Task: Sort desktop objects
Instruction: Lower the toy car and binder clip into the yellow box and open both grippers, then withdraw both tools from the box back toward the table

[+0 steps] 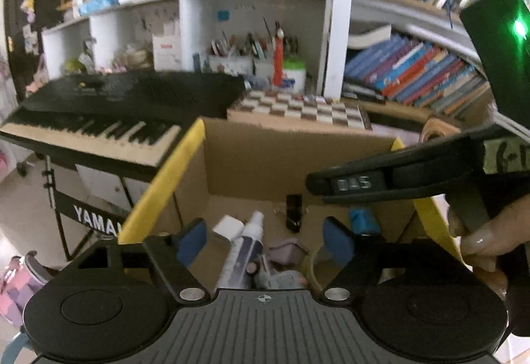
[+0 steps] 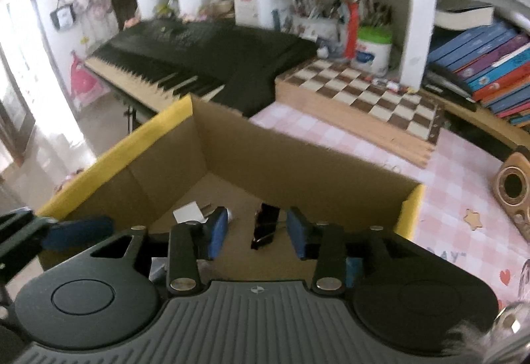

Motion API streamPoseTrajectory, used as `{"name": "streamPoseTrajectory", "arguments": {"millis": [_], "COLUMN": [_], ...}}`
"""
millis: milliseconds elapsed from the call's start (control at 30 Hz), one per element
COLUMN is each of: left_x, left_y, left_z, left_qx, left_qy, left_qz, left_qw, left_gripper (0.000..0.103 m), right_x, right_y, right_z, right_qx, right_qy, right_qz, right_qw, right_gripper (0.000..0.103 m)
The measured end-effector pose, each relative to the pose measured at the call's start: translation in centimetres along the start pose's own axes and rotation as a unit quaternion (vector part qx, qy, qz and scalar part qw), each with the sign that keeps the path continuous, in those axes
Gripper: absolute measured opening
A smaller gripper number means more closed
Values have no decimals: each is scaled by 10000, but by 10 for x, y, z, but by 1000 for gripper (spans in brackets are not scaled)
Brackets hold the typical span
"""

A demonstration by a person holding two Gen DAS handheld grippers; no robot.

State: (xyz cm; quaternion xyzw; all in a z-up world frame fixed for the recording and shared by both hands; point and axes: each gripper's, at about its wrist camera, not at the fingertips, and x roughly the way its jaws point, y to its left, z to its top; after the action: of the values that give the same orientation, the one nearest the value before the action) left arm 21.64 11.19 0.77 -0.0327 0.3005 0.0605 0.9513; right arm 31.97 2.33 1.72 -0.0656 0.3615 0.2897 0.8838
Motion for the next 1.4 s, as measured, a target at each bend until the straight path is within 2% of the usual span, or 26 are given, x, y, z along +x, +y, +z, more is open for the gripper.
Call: {"name": "streamPoseTrajectory", "arguments": {"millis": [367,467,733,1100,1400], "left_x": [-45,-57,-87,-119,-141], "left_y": [9,10,19,27,26], "left_z": [1,-2,-19,-50,-82], "left_qx": [-168,-189,-273,-295,-205], "left_qy": [-549,-671,-752,-649,-425], "left_qz": [-8,-12,-45,-158,-282], "left_qw": [9984,9976,9968,9973,9985], "left_gripper": [85,89,90,90,90], "right_x": [-64,-82,-131,-174,-190], "right_y": [-5,-4,2,21,55], "right_z": [-12,-18,-53,-118,-166], "right_qx": [397,478,640,936,806], "right_qy": [-758,-961,-1408,-1341,-1181], "right_qz": [-368,-526,-1053,-1437,-1510], "right_qw": [9957,9928,9823,9760,9781], "right_gripper": [43,44,50,52,57]}}
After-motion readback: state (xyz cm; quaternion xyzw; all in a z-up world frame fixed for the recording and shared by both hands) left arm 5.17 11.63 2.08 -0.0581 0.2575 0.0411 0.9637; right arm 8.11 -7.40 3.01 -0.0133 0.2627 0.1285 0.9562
